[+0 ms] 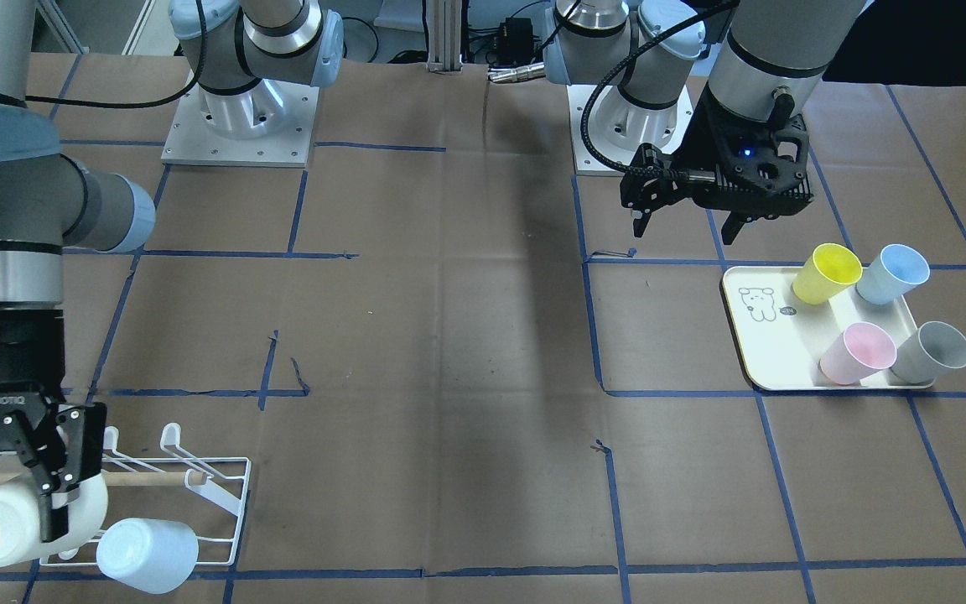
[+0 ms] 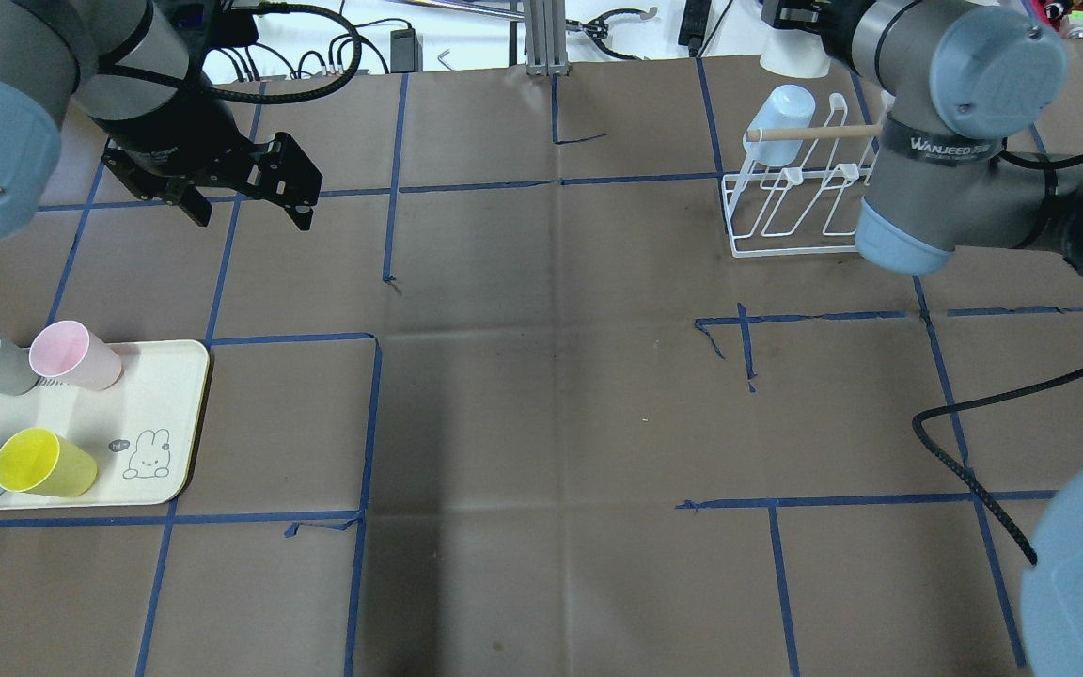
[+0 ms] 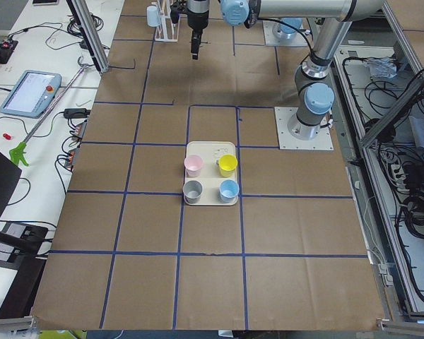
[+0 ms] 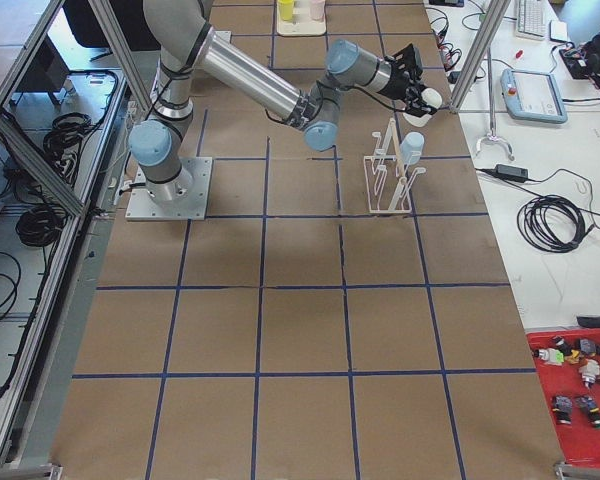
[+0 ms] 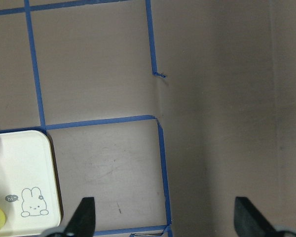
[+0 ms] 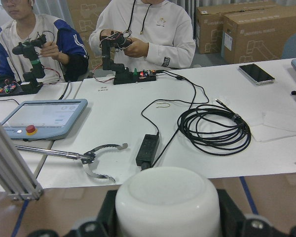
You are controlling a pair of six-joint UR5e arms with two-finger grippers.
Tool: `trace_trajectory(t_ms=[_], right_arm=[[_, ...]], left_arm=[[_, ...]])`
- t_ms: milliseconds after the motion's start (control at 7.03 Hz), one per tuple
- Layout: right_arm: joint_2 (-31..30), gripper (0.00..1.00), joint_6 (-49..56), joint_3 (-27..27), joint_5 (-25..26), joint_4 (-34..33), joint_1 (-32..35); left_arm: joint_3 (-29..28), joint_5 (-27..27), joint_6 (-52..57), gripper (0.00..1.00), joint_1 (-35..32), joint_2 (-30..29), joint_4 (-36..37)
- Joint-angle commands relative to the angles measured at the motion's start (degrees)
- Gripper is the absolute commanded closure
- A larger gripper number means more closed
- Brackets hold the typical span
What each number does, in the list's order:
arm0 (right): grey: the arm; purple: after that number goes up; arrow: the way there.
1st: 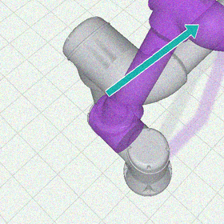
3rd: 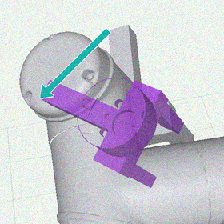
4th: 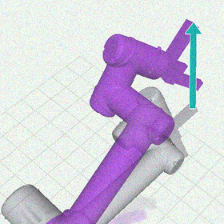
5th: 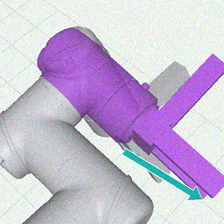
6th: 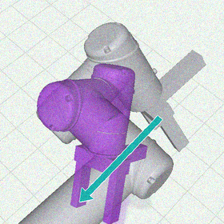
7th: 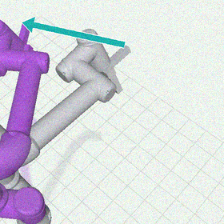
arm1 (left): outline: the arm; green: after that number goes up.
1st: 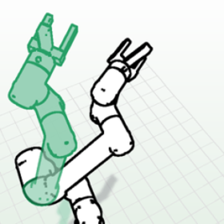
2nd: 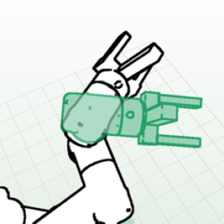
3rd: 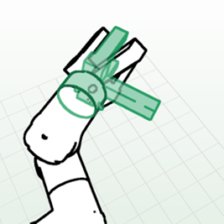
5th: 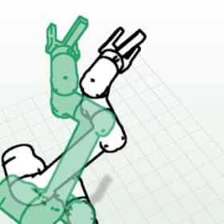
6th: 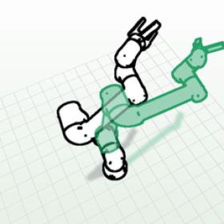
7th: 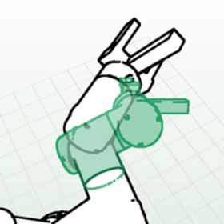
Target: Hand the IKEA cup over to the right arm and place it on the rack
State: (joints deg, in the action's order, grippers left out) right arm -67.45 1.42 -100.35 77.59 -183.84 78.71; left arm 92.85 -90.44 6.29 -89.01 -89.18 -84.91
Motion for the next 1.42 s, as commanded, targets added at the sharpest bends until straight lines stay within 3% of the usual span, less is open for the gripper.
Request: trace_trajectory(t_ms=[0,285,1281], right_arm=[[4.06,0.91,5.24,4.09,-0.25,-0.03,-3.55],[8.37,0.91,7.28,6.65,-0.25,-3.70,-4.87],[9.00,0.91,8.07,0.34,0.72,-9.26,-5.32]], left_arm=[[1.64,0.09,-0.57,0.01,-0.02,0.85,0.71],[1.02,-0.09,-3.65,0.01,-0.02,0.85,0.62],[0.85,0.00,-5.06,0.01,-0.02,0.85,0.62]])
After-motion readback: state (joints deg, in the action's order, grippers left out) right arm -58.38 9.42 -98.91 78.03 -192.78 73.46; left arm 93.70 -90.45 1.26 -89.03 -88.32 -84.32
